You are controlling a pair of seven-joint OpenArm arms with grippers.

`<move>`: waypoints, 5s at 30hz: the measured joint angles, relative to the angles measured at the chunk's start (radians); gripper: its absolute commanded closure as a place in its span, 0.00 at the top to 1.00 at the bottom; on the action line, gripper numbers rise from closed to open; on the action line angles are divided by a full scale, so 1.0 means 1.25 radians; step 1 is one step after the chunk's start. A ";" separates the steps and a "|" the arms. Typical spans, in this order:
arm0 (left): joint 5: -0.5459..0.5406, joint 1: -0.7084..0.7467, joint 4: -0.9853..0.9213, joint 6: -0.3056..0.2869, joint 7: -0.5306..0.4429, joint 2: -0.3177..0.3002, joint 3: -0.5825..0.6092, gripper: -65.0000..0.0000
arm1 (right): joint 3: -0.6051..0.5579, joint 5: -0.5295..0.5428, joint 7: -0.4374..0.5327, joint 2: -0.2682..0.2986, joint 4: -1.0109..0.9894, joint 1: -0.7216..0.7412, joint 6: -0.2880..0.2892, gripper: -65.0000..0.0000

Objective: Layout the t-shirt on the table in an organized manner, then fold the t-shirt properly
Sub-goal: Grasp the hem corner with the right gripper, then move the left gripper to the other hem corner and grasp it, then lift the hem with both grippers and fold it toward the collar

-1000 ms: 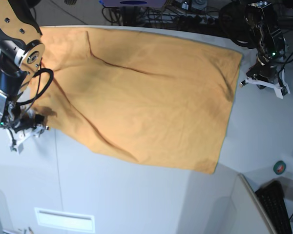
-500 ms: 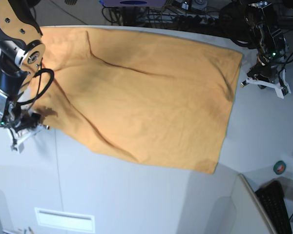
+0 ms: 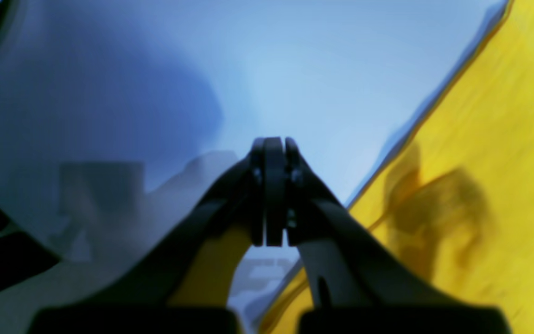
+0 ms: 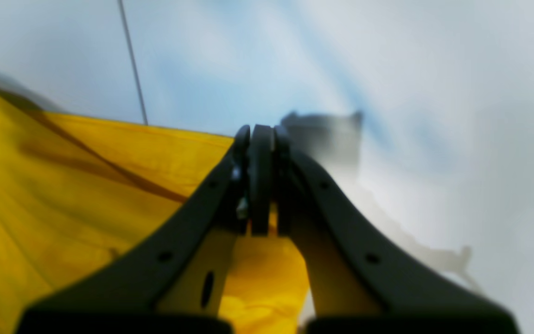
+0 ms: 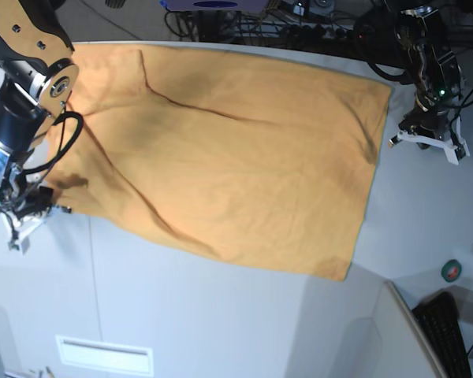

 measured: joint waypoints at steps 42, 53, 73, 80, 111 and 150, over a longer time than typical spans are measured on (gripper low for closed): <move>-0.003 -0.691 -0.942 0.003 -0.262 -0.070 0.475 0.89 | -0.085 0.003 -0.044 -0.041 0.259 0.010 0.006 0.00; -0.003 -0.601 -0.860 0.000 -0.312 -0.068 0.470 0.11 | -0.085 0.005 -0.044 -0.043 0.259 0.009 0.006 0.00; -0.009 -0.395 -0.287 -0.003 0.154 -0.075 0.429 0.00 | -0.085 0.005 -0.042 -0.042 0.258 -0.005 0.006 0.00; 0.007 -0.251 -0.105 0.007 0.251 -0.080 0.316 0.00 | -0.085 0.006 -0.043 -0.044 0.257 -0.016 0.007 0.00; -0.005 -0.291 -0.215 -0.089 0.235 -0.090 0.190 0.72 | -0.085 0.006 -0.043 -0.043 0.257 -0.018 0.007 0.00; 0.003 -0.422 -0.500 -0.096 0.065 -0.095 0.290 0.00 | -0.085 0.005 -0.033 -0.041 0.219 -0.012 0.006 0.00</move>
